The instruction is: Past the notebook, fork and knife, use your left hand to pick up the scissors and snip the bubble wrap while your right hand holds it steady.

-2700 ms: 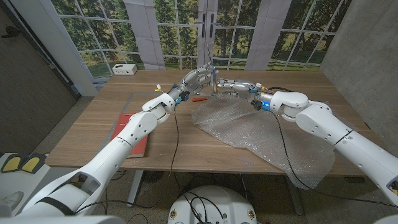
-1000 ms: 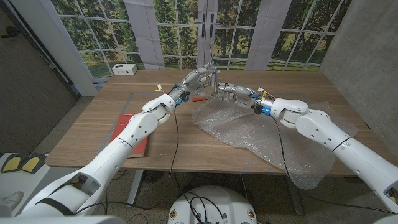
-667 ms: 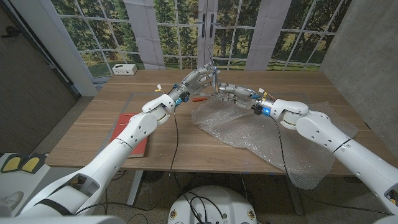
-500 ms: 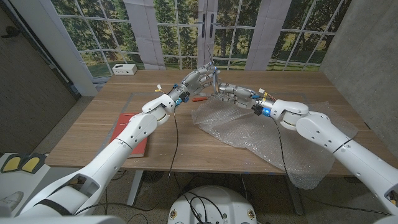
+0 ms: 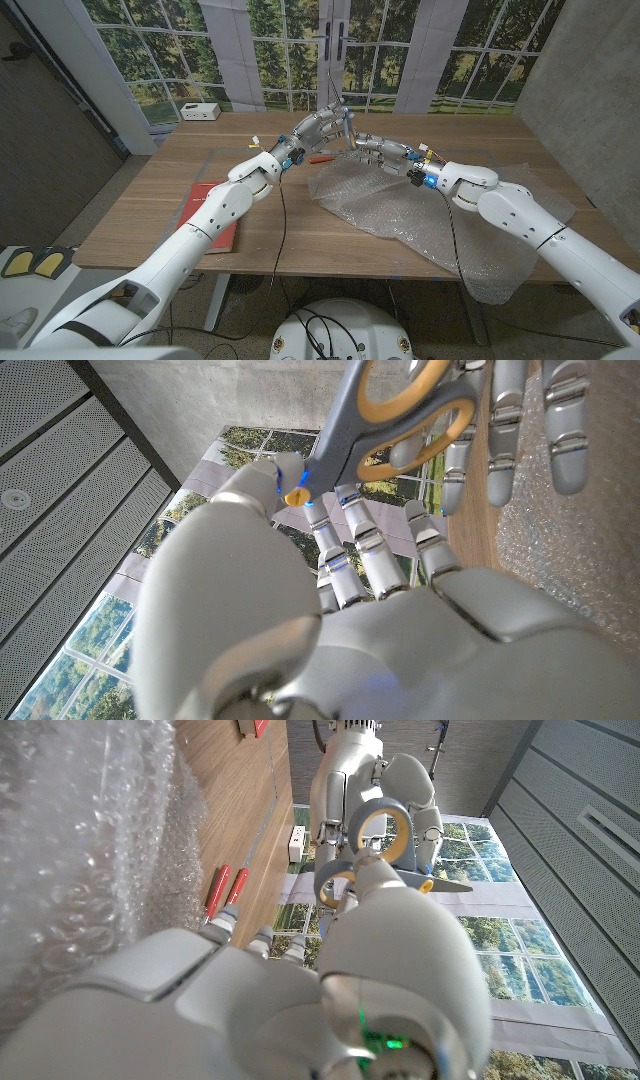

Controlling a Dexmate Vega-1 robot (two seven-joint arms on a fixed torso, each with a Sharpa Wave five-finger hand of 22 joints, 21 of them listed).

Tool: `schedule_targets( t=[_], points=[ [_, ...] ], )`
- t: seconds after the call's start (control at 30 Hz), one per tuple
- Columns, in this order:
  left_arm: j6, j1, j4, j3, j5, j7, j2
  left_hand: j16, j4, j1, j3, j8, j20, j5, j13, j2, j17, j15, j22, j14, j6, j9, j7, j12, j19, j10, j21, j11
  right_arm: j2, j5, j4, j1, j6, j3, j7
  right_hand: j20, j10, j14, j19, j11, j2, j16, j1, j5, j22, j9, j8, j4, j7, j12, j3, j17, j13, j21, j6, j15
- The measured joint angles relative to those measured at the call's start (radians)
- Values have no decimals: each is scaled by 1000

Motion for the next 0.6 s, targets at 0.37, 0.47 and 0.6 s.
schedule_targets(
  t=[0.37, 0.47, 0.6],
  points=[
    [0, -1, 4, 1, 1, 0, 0, 0, 1, 3, 1, 0, 0, 0, 0, 3, 1, 0, 0, 0, 0, 0, 0, 0, 0, -2, 0, -2, -1, -15, 8, 4, 5, -1, 32, 13, -27, 0, -13, 16, -60, 0, -60, -6, 0, -7, -31, 26, 24, -8, -50, 2, 0, 0, -60, 0],
    [0, -3, 7, 1, 1, 0, 0, 0, 1, 3, 1, 0, 0, 0, 0, 2, 1, 0, 0, 0, 0, 0, 0, 0, 0, -2, 0, -2, -1, -20, 8, 4, 5, -1, 33, 14, -27, 0, -14, 16, -73, 0, -73, -6, 0, -7, -31, 29, 27, -8, -57, 2, 0, 0, -63, 0],
    [0, -5, 12, 2, 1, -5, 0, 0, 1, 3, 1, 0, 0, 0, 0, 2, 1, 0, 0, 0, -2, 0, -2, 0, 0, -2, 0, -2, -8, -26, 16, 15, 4, -11, 28, 9, -27, 0, -9, 16, -73, 0, -73, -6, 0, -7, -31, 29, 27, -8, -65, 2, 0, 0, -63, 0]
  ],
)
